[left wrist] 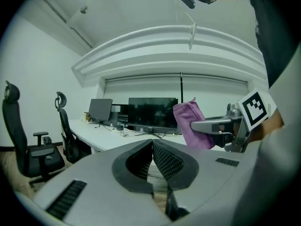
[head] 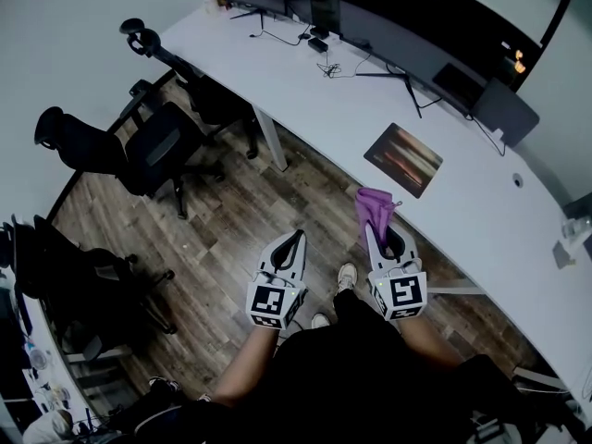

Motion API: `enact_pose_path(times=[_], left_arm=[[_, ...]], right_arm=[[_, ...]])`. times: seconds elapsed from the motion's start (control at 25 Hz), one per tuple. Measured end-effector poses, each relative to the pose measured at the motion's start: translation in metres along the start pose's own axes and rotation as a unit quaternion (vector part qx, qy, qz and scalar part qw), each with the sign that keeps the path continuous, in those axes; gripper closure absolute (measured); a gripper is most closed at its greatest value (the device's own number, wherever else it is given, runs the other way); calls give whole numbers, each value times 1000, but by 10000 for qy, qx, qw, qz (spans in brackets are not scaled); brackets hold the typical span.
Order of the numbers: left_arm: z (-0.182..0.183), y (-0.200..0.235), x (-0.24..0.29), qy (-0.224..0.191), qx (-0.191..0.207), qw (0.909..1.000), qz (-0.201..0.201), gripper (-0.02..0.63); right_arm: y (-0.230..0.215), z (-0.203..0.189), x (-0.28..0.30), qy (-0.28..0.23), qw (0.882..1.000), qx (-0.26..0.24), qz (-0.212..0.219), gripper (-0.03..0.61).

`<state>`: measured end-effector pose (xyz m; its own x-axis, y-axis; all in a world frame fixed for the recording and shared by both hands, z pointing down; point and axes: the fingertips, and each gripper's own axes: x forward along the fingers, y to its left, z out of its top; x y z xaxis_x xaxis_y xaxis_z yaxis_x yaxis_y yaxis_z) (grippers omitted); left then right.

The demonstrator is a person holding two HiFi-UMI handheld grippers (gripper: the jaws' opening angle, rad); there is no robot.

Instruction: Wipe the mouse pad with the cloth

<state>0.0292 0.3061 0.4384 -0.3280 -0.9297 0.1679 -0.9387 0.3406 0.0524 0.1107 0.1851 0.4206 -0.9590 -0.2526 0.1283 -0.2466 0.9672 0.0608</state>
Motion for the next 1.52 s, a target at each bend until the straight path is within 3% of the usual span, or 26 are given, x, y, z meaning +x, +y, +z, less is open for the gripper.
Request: enact_pose_path(times=[0.24,0.96,1.16,1.52], left_arm=[[9,11,43,66,73,10000,-13,592],[32,16,169,154,123,9997,-125,592],[29,16,195,291,223,9993,15,592],[21,36,217,334,-87,9994,-52,592]], right_arm=[[-30,8,40,-153,9999,-53,-55,509],[-127,-4,120,126,9999,-3,-38,508],[-147,-8,132,144,9999,12,-23,509],[-163,-20,154,377,9992,13,-120,508]])
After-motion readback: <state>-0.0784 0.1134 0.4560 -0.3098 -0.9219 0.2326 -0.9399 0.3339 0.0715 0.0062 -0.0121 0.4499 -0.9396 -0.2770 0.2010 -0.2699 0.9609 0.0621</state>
